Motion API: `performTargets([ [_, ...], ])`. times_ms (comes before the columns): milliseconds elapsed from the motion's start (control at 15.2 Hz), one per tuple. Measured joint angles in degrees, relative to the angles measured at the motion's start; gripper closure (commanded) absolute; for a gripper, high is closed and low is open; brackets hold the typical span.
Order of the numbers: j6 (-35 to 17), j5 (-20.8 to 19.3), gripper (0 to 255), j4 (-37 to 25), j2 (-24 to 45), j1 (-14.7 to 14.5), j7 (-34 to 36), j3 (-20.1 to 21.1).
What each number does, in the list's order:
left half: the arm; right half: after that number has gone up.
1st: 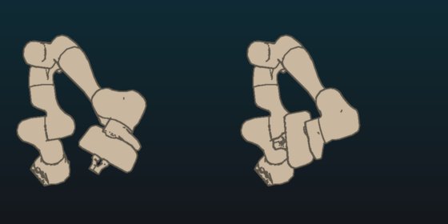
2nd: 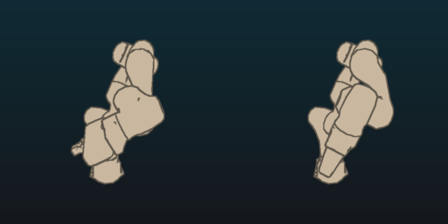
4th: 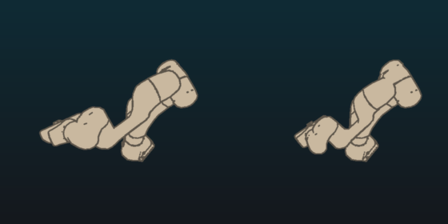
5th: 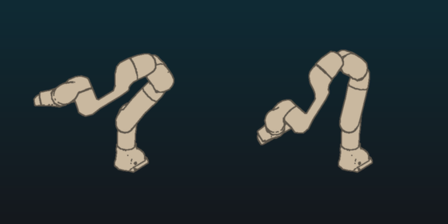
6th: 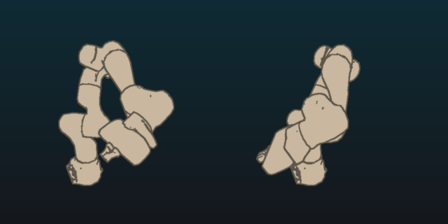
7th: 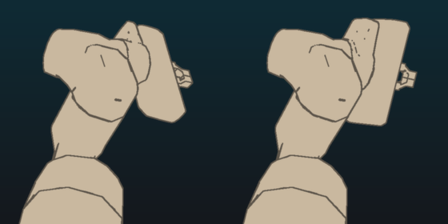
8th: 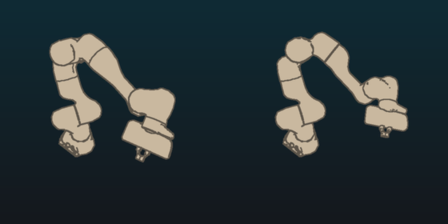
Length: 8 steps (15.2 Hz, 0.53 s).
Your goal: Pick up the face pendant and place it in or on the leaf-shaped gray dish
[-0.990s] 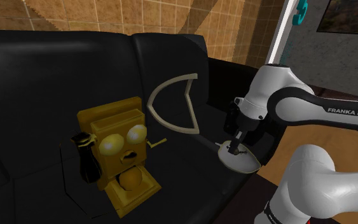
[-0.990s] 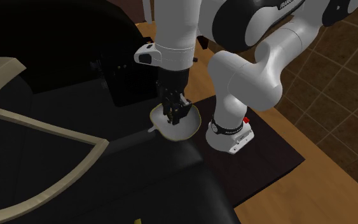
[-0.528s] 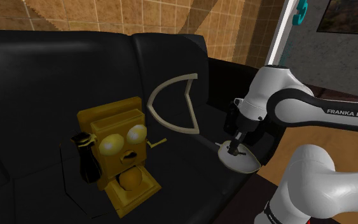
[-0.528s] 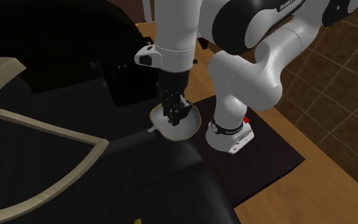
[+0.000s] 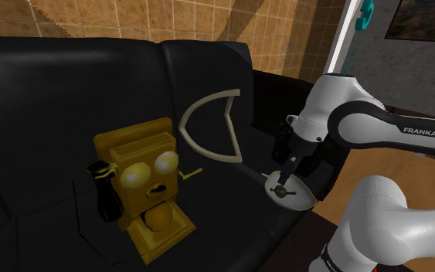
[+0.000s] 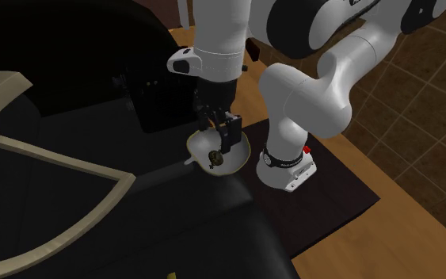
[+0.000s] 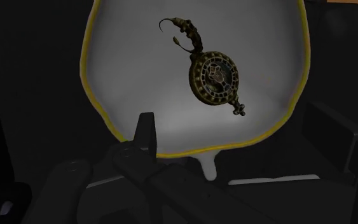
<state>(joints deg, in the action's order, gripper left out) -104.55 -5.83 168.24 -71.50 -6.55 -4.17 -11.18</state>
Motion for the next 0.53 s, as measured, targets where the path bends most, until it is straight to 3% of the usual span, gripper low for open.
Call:
performTargets([
  [198,4.09,0.63,0,-4.44,0.32,-0.47,0.15,0.61],
  [528,4.92,0.62,0,-5.13,0.23,-0.42,0.04,0.58],
])
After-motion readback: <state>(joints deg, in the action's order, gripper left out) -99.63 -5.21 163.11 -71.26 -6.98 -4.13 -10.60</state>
